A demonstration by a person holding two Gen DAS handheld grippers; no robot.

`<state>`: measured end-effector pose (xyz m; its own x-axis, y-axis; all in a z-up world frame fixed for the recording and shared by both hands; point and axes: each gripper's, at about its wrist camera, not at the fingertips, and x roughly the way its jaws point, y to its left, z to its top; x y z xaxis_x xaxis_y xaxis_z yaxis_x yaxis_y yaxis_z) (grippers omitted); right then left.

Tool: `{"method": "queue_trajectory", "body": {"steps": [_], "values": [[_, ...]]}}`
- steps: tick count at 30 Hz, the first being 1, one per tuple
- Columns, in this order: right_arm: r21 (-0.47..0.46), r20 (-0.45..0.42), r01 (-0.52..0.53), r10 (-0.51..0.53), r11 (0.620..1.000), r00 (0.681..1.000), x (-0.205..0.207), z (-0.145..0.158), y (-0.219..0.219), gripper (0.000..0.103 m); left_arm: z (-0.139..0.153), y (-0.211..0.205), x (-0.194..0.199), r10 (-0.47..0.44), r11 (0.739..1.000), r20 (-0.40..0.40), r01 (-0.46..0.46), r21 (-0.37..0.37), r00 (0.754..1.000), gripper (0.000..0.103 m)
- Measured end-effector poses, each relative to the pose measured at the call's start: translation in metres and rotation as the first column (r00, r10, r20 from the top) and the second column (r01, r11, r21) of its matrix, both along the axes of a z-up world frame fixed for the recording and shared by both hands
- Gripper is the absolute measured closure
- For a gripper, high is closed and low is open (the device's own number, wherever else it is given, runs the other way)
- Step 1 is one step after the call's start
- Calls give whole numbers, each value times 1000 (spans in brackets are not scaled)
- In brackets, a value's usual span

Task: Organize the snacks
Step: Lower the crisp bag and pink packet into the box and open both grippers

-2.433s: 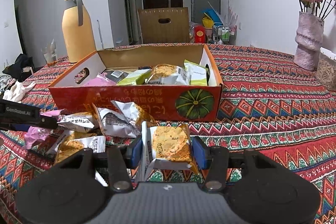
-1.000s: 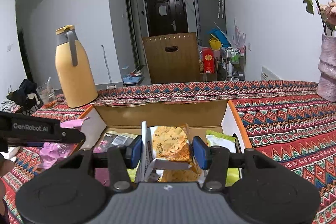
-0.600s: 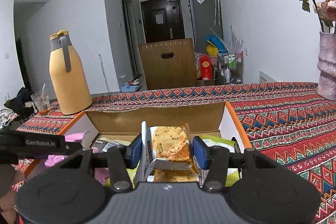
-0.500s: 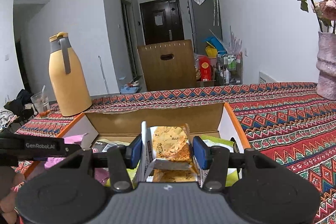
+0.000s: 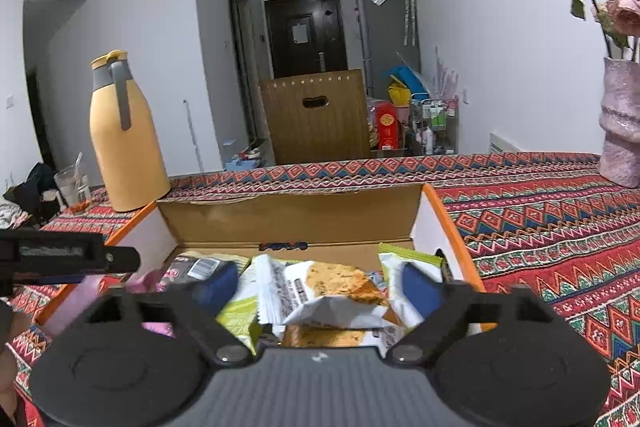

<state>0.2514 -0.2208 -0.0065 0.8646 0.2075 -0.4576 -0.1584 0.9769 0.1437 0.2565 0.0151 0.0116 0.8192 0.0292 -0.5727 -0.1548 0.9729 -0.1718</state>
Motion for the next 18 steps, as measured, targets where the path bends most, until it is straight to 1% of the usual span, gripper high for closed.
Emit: {"method": "queue_trajectory", "body": {"steps": [1,4,9,18], "values": [[4,-1,8,-8,1000,1000,0,0,-1,0,1,0,-1,5,1000,9,-5,3,1000,0],[10,-7,26,-26,1000,1000,0,1,-4,0,5,1,-5,21,1000,38,-21,9,999,0],[-1,-4,27,-27,1000,1000,-3,2,-3,0,5,0,-4,22,1000,27,-22,14,999,0],[-22,26,19,-18,1000,999,-11,11,0,0,11,-2,-9,24,999,38,-25,30,999,0]]}}
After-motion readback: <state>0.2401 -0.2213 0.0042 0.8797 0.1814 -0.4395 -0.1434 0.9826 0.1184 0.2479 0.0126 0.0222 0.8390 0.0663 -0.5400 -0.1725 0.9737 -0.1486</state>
